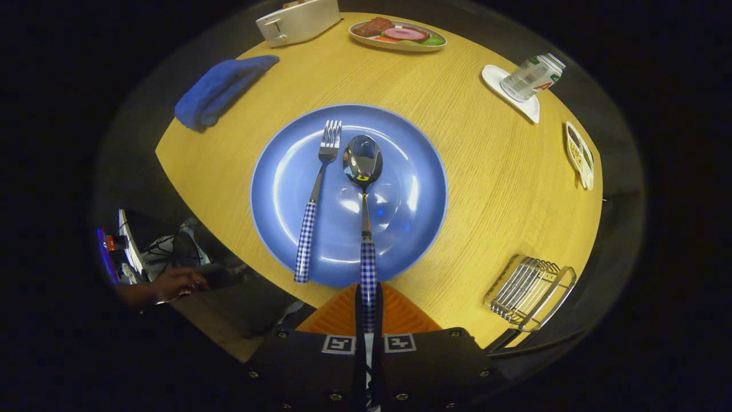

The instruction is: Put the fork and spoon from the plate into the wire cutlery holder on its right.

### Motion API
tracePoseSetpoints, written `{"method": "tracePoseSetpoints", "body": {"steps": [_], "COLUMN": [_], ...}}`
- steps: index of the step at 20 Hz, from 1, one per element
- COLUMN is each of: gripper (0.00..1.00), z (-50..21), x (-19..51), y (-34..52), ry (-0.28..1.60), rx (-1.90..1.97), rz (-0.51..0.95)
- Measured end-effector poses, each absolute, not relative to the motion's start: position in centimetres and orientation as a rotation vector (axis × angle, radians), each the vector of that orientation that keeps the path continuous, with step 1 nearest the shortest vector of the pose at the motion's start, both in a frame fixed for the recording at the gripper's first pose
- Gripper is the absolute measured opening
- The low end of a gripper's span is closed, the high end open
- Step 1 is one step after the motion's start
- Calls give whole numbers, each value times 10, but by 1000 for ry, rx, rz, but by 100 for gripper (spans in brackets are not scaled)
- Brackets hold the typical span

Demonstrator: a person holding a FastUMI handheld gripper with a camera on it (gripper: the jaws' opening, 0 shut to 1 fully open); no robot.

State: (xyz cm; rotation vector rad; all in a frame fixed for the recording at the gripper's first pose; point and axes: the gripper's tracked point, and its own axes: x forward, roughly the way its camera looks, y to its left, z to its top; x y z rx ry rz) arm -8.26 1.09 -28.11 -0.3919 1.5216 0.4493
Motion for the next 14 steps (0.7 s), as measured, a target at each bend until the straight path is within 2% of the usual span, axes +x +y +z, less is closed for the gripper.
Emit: {"method": "tracePoseSetpoints", "body": {"steps": [14], "gripper": [4], "z": [-188], "x": [-116], "y": [-145], "ry": [1651], "rx": [-354], "rz": [319]}}
